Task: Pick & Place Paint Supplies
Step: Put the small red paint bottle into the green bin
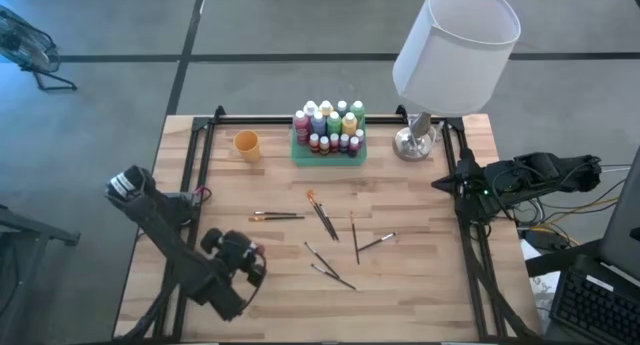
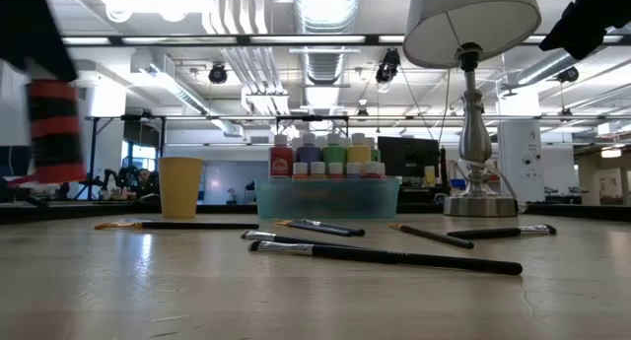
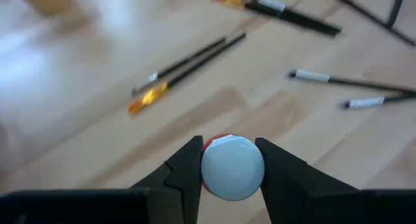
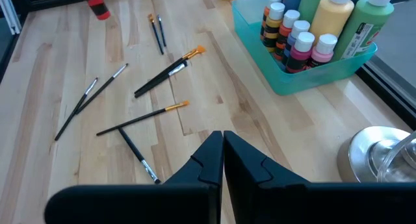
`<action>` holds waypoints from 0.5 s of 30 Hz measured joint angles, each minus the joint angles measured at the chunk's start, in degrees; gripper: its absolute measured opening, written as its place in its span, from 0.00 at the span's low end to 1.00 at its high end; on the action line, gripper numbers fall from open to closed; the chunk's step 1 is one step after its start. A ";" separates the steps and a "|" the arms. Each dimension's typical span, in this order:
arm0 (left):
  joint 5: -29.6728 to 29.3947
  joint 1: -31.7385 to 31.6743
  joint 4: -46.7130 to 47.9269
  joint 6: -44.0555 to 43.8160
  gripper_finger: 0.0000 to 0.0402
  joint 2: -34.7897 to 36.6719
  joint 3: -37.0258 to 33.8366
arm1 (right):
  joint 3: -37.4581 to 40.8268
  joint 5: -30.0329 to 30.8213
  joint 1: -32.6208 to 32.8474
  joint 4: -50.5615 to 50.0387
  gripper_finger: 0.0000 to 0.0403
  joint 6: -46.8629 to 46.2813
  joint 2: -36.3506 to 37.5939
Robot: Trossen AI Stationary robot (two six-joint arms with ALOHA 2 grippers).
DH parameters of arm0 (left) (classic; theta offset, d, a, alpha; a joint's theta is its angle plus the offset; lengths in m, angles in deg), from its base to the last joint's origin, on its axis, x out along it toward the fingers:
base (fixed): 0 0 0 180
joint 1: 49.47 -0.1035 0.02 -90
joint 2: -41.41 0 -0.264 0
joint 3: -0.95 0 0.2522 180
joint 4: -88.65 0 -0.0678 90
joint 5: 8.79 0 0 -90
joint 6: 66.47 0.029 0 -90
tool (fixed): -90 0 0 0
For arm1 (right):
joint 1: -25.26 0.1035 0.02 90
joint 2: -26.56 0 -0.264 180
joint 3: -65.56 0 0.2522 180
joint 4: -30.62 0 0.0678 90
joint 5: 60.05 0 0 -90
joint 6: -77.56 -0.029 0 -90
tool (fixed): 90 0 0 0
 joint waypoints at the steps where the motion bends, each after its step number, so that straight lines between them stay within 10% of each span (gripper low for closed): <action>1: -0.83 -0.92 -0.02 1.23 0.32 0.00 0.34 | 0.00 0.00 -0.01 -0.01 0.02 0.00 0.01; 15: -8.06 -14.25 -6.39 18.00 0.32 0.00 1.87 | 0.00 -0.01 -0.01 -0.01 0.02 0.00 -0.01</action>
